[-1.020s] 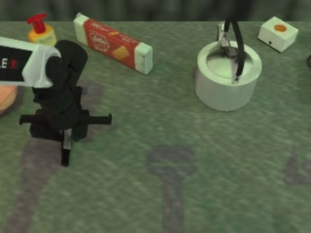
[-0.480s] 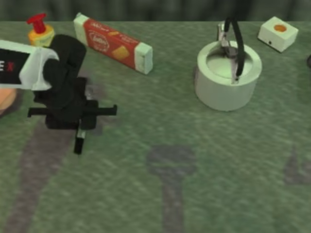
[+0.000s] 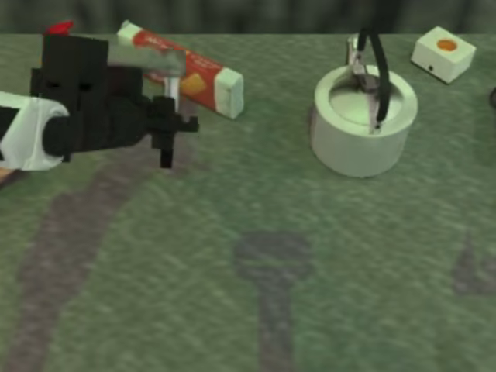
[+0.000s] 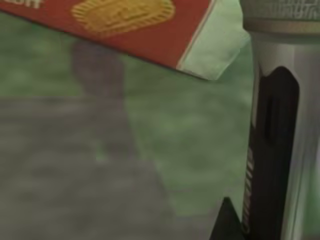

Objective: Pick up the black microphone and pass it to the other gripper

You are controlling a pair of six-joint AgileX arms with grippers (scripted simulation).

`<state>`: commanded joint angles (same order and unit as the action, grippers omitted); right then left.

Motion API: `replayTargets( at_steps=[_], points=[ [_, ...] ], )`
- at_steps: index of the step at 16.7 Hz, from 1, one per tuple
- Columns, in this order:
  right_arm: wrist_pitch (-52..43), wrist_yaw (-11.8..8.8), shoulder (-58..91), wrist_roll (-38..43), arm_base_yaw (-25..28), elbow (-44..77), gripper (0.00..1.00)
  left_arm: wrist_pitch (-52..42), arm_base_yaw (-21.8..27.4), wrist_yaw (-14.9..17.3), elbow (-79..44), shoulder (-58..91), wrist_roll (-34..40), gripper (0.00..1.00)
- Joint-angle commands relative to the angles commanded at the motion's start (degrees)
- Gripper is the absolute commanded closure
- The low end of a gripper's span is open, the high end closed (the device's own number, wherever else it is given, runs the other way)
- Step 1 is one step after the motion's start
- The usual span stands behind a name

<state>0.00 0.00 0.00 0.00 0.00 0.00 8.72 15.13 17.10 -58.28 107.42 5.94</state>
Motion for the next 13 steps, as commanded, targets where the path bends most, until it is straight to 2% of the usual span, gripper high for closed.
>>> replayTargets(
  at_steps=[4,7,10,13],
  points=[
    [0.0,0.0,0.0,0.0,0.0,0.0,0.0,20.5,-0.9,7.8,5.9,-5.2,-3.2,1.0],
    [0.0,0.0,0.0,0.0,0.0,0.0,0.0,31.8,-1.5,12.5,9.1,-9.1,-5.3,1.0],
    [0.0,0.0,0.0,0.0,0.0,0.0,0.0,37.7,-1.9,15.2,10.9,-11.9,-6.8,1.0],
    [0.0,0.0,0.0,0.0,0.0,0.0,0.0,38.6,-1.9,15.7,11.2,-12.4,-7.0,1.0]
  ],
)
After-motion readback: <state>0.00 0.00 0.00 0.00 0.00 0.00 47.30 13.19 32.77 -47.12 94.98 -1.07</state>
